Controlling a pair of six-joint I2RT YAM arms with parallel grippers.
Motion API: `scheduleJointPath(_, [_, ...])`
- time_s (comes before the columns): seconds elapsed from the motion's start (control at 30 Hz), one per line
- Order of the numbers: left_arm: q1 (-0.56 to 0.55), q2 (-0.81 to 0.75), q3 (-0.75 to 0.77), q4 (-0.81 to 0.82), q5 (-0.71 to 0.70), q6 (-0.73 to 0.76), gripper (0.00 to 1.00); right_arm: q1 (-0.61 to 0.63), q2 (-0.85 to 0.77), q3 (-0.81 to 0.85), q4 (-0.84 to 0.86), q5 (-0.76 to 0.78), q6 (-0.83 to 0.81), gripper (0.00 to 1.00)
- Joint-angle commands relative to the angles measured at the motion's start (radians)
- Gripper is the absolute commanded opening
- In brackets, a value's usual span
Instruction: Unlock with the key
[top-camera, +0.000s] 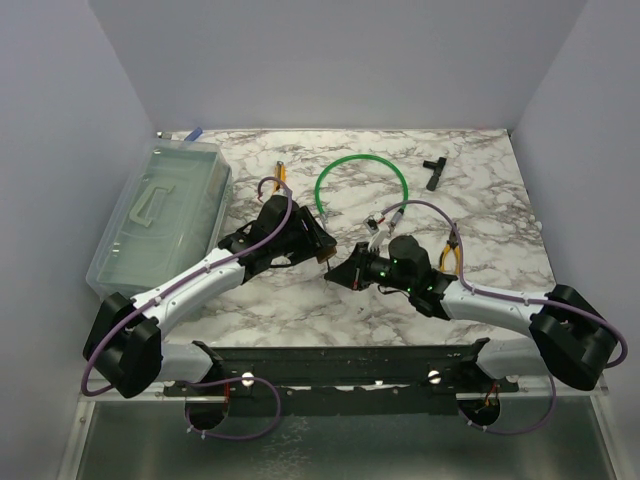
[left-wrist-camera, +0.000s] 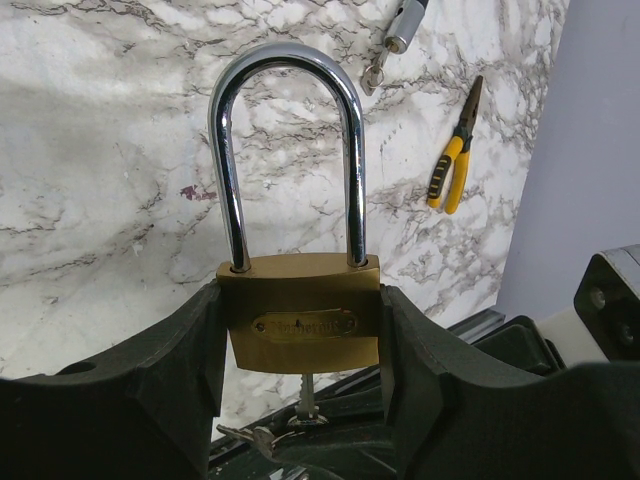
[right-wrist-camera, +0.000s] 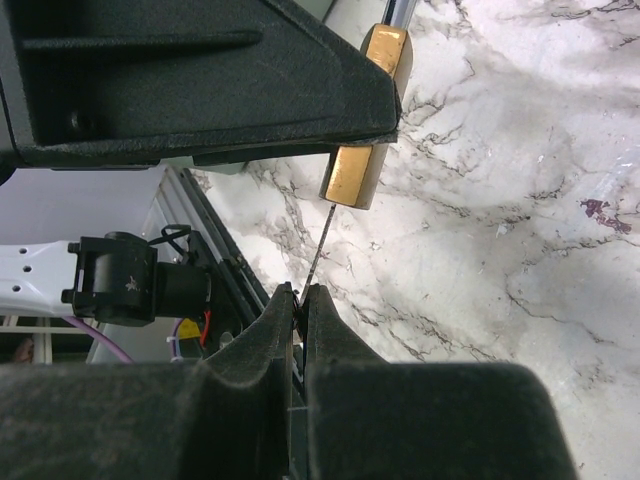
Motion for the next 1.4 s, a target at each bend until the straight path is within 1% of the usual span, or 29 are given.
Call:
scheduleJointPath(0.0, [-0.001, -0.041, 0.006, 0.071, 0.025, -0.005, 0.0, -0.002, -0.016, 0.011, -0.017, 0.024, -0.022, 0.0])
scheduleJointPath(0.5, [-0.002, -0.057, -0.015, 0.077, 0.039, -0.008, 0.0, -0.002, -0.037, 0.027, -0.044, 0.057, -0.041, 0.0])
scheduleJointPath(0.9, [-0.003, -0.066, -0.025, 0.089, 0.053, -0.005, 0.0, -0.002, -0.018, 0.045, -0.042, 0.059, -0.04, 0.0])
scheduleJointPath(1.37, [-0.003, -0.077, -0.035, 0.092, 0.057, 0.022, 0.0, -0.002, -0.043, 0.06, -0.089, 0.101, -0.044, 0.0])
